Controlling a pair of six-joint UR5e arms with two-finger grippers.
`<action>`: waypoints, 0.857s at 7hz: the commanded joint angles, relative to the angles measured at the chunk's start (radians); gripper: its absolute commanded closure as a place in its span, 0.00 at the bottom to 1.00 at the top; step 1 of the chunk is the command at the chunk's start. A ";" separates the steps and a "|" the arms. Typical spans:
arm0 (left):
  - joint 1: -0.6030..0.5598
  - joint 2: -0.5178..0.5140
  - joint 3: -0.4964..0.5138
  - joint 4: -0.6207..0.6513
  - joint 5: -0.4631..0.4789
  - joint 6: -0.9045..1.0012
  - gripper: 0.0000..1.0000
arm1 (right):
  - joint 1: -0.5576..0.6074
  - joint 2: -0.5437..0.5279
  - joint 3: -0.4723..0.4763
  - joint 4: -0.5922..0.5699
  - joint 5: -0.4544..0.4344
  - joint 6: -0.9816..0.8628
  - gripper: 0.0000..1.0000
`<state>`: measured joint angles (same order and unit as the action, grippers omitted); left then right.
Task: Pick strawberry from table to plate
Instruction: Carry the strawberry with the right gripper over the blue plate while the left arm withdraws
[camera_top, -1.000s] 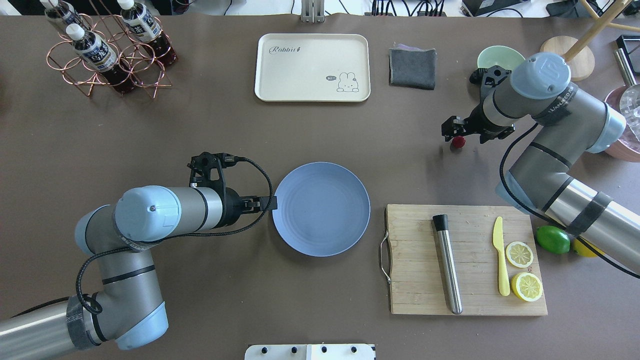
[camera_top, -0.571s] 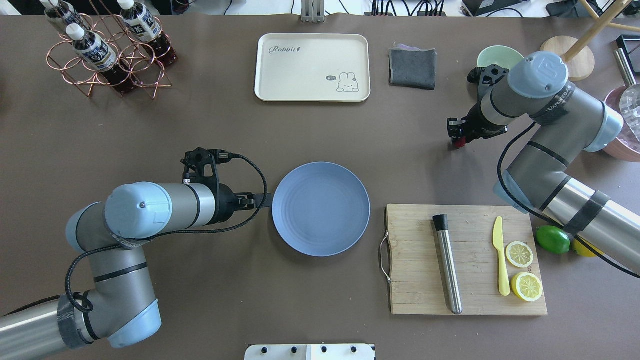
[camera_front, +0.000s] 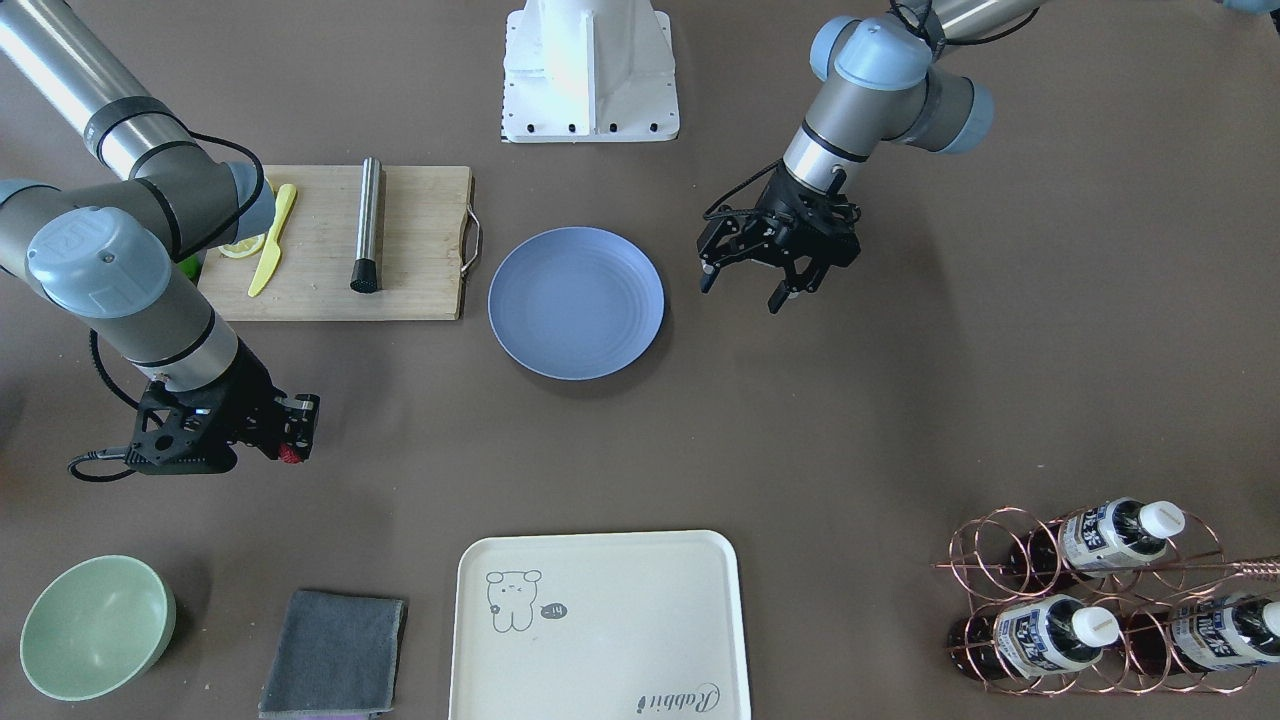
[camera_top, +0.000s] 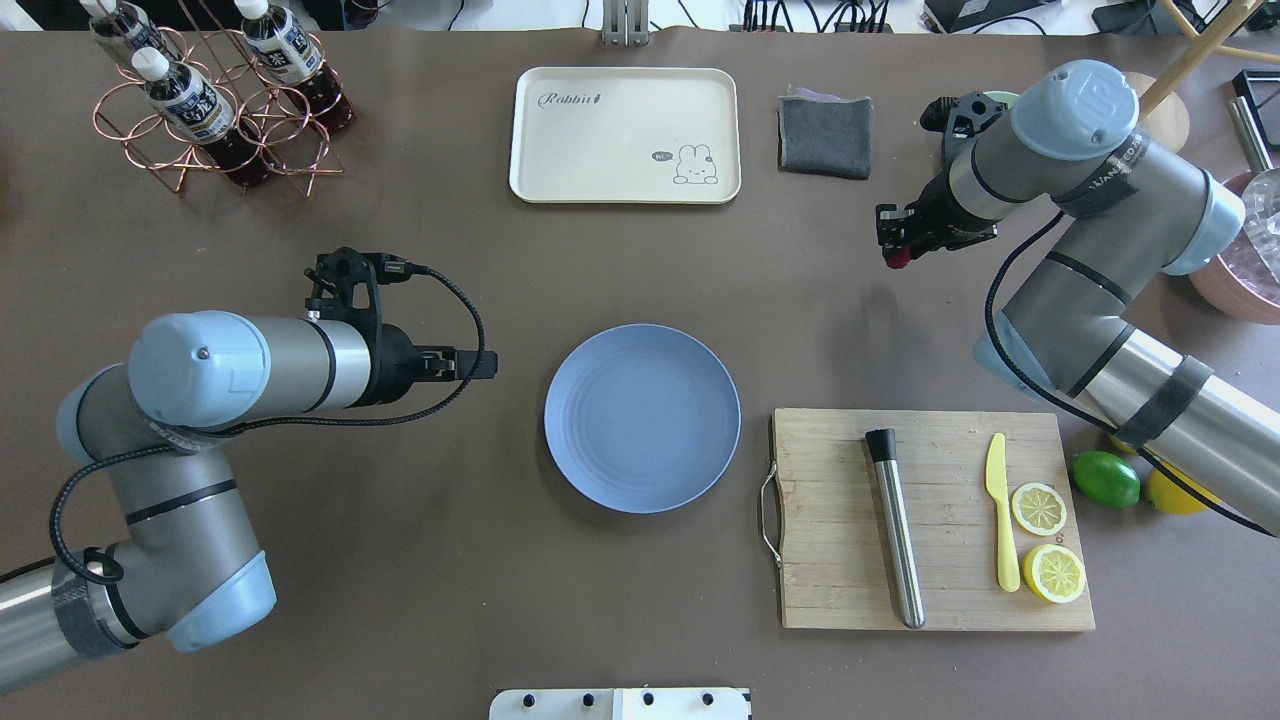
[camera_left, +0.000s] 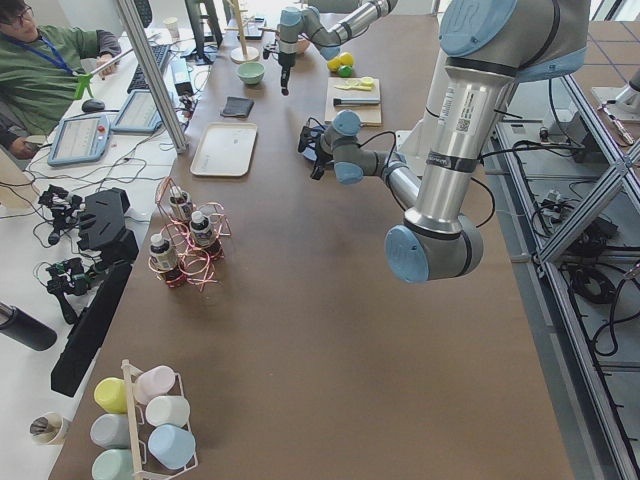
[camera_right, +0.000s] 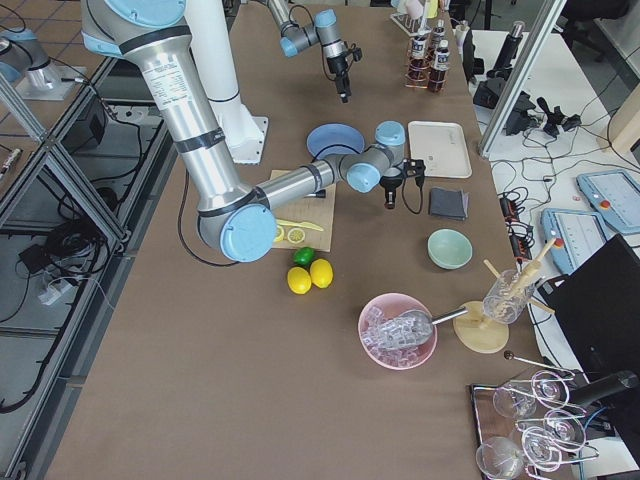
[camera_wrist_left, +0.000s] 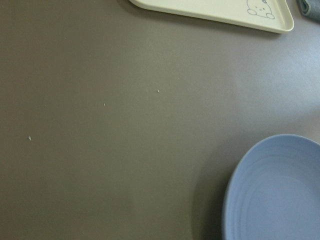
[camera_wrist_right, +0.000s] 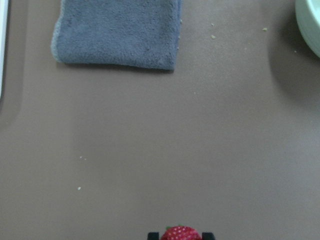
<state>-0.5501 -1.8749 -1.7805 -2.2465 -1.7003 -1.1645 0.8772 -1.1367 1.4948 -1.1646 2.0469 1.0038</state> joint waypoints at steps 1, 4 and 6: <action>-0.109 0.032 -0.005 0.019 -0.034 0.174 0.02 | -0.024 0.008 0.062 -0.029 -0.001 0.033 1.00; -0.241 0.139 -0.081 0.008 -0.070 0.338 0.02 | -0.148 0.077 0.155 -0.134 -0.101 0.136 1.00; -0.284 0.221 -0.071 -0.097 -0.087 0.339 0.02 | -0.242 0.099 0.231 -0.165 -0.158 0.200 1.00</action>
<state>-0.8019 -1.7097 -1.8518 -2.2818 -1.7735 -0.8324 0.6943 -1.0568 1.6862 -1.3038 1.9291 1.1648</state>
